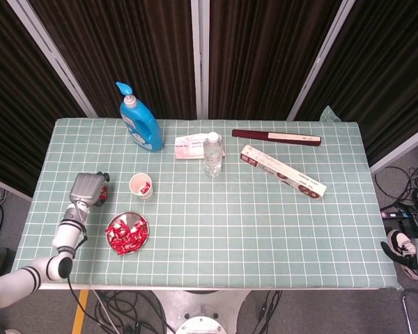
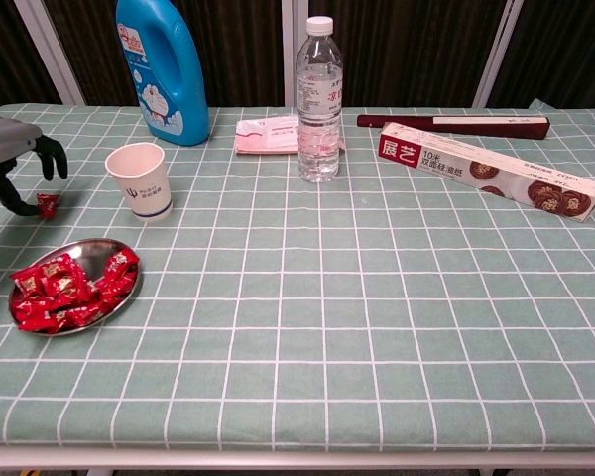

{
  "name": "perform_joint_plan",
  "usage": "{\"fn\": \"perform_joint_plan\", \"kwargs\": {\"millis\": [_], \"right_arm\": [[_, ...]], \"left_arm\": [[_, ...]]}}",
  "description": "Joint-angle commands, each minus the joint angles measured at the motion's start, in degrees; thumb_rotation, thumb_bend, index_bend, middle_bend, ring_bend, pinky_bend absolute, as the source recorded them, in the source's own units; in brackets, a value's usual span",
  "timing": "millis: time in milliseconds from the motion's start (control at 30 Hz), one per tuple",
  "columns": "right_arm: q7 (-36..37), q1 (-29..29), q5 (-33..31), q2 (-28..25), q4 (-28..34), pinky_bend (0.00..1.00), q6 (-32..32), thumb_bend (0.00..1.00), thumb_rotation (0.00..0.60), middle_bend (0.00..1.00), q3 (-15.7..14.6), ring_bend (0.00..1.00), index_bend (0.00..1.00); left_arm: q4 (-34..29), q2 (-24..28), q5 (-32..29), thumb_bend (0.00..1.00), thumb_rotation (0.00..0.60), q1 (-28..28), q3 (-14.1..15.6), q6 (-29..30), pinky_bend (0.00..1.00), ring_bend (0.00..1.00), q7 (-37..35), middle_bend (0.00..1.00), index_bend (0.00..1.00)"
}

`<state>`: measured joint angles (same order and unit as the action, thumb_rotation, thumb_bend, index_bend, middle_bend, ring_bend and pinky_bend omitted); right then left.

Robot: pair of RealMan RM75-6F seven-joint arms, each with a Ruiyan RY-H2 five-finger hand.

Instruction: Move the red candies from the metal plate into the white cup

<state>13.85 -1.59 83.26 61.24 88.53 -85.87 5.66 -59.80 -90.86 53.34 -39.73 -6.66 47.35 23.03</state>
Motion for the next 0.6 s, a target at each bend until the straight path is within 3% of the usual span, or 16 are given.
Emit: {"fn": "perform_joint_plan", "kwargs": {"millis": [33, 600], "right_arm": [[-0.01, -0.03, -0.04, 0.02, -0.01, 0.41, 0.06, 0.13, 0.600, 0.19, 0.02, 0.10, 0.14], [-0.29, 0.10, -0.26, -0.16, 0.39, 0.41, 0.07, 0.13, 0.600, 0.19, 0.00, 0.10, 0.14]], "left_arm": [[0.58, -0.25, -0.83, 0.24, 0.600, -0.11, -0.30, -0.83, 1.00, 0.89, 0.38, 0.45, 0.41], [5.18, -2.39, -1.50, 0.28, 0.600, 0.20, -1.40, -3.55, 1.00, 0.90, -2.08, 0.51, 0.48]]}}
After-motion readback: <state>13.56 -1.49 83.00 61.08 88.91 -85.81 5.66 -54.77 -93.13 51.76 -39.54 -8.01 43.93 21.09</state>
